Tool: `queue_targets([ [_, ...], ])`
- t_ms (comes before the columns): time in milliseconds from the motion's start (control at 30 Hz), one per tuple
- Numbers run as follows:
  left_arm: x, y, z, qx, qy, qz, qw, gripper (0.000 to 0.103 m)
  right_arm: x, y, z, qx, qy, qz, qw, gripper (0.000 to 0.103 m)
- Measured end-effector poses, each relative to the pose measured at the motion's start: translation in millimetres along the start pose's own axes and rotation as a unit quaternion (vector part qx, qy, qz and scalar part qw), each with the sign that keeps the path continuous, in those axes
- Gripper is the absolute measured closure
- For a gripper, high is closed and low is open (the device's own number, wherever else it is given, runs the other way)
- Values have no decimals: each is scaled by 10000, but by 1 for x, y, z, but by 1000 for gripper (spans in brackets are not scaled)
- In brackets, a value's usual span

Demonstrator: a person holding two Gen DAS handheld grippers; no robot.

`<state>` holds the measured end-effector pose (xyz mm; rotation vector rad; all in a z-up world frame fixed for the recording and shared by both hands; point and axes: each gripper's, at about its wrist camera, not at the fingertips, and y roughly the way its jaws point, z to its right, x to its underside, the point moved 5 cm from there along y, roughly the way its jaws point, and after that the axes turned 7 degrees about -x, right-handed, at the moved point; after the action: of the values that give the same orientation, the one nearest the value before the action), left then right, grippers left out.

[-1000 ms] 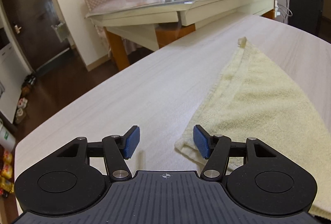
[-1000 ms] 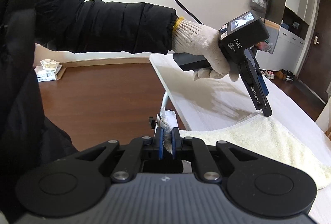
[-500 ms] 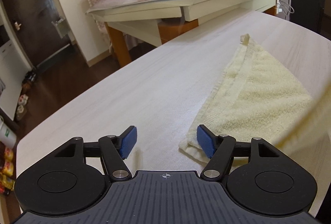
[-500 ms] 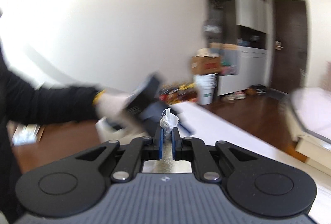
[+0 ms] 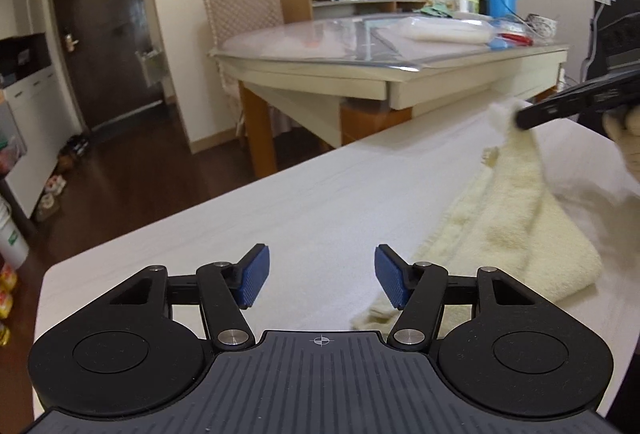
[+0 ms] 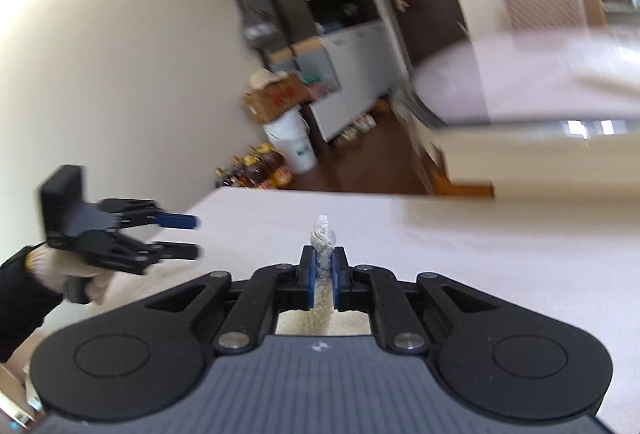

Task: Fold towel
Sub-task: 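Grasp the towel corner by its white tag with the right gripper and fold it over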

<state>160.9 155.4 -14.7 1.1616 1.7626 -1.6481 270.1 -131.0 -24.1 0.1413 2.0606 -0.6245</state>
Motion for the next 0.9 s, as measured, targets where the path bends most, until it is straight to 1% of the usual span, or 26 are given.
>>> queue_targets([
  [100,3,-2,16,166,138,16,9998,39,11,5,19,211,267,-37,9994,94],
  [167,5,-2,25,250,194,4,9995,39,15,6,25,318,350,-49,9989,94],
  [267,11,3,33,286,224,-60,9993,39,17,8,34,386,427,-112,9983,93],
  [367,15,10,36,251,221,-155,9993,39,20,13,37,547,410,-240,9974,91],
  [400,17,12,36,211,226,-186,9993,39,19,14,36,634,352,-257,9970,90],
  [467,20,16,38,113,285,-261,9992,37,19,13,32,819,202,-248,9961,84],
  [567,21,17,38,49,232,-262,9994,37,15,8,27,1030,5,-132,9946,82],
  [633,19,10,36,59,52,-153,9999,39,12,-1,20,1076,-107,47,9941,82],
  [700,17,5,34,94,-69,-67,9999,38,12,-7,7,1036,-402,128,9937,81],
  [767,16,1,34,135,-73,-27,9999,38,16,-7,-6,938,-687,10,9932,79],
  [833,16,2,36,147,-13,-60,9999,37,20,-2,-15,1017,-1067,-184,9889,79],
  [867,17,4,37,139,25,-95,9999,37,22,1,-19,1015,-1184,-289,9874,79],
  [900,18,5,37,131,60,-127,9998,37,22,2,-19,966,-1162,-336,9879,79],
])
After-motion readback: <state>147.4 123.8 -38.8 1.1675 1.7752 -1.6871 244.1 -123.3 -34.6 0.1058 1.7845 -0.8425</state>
